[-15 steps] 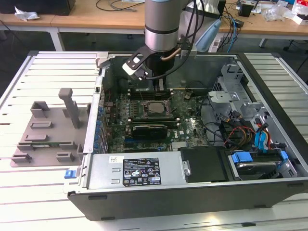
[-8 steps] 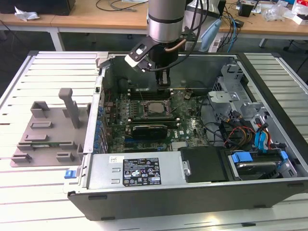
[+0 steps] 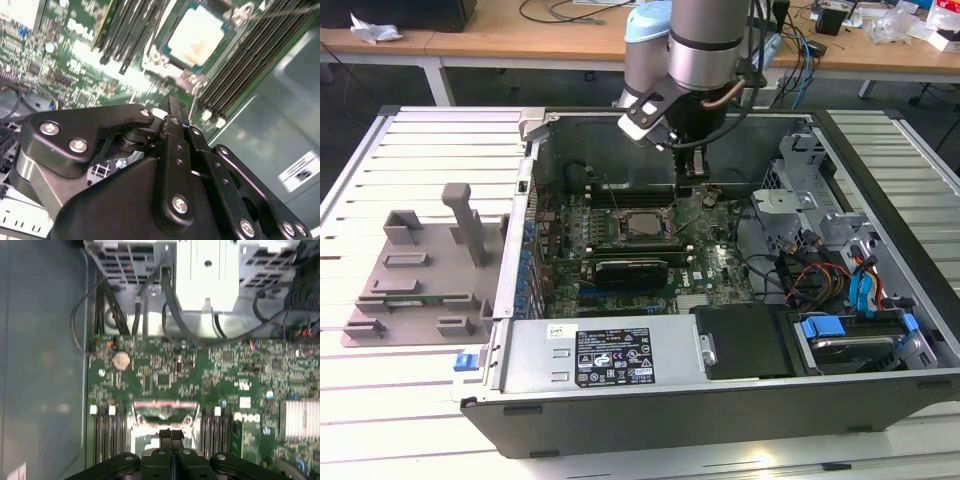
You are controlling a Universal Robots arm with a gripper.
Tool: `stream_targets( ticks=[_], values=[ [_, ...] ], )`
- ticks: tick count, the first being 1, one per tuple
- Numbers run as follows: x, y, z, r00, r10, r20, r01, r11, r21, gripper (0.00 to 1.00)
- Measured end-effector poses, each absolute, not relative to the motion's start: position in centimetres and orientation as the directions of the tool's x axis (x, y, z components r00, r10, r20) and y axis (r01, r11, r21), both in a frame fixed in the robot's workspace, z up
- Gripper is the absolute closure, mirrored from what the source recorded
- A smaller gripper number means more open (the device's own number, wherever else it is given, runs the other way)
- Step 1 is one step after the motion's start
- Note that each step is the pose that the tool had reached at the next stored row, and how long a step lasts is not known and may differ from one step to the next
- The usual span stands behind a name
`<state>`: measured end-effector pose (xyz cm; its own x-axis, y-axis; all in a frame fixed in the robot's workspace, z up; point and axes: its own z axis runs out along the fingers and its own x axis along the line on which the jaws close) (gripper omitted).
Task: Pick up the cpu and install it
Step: 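Close the cpu cover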
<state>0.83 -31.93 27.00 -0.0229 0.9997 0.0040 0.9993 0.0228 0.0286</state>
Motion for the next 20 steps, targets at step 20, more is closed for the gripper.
stream_targets(
  ticks=[20],
  values=[
    [5.1, -32.2, 24.8, -0.023, 1.000, 0.003, 0.999, 0.023, 0.027, 0.89]
  ],
)
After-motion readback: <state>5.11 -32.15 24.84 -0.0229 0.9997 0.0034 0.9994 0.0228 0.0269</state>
